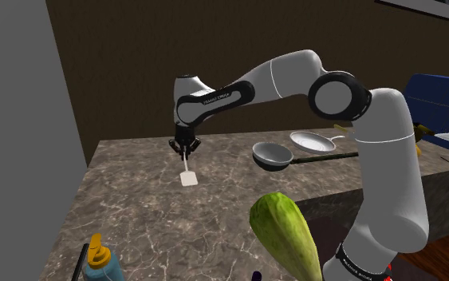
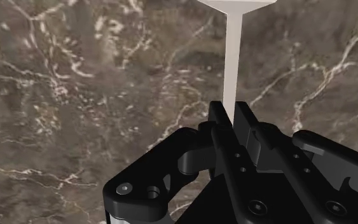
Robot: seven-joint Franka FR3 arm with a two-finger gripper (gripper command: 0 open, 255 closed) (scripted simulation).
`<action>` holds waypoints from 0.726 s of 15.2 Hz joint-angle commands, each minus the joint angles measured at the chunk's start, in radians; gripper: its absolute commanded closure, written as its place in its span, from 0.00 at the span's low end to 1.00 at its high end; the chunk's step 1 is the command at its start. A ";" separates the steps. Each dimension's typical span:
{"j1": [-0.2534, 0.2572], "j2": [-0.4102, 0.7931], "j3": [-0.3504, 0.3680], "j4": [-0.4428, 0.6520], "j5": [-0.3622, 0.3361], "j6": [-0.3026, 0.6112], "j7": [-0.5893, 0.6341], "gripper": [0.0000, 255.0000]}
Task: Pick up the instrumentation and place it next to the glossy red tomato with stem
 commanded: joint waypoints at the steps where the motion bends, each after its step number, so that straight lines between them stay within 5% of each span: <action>1: -0.002 -0.013 0.001 0.008 0.003 -0.021 -0.003 1.00; 11: -0.002 -0.049 0.005 0.088 0.012 -0.137 -0.014 1.00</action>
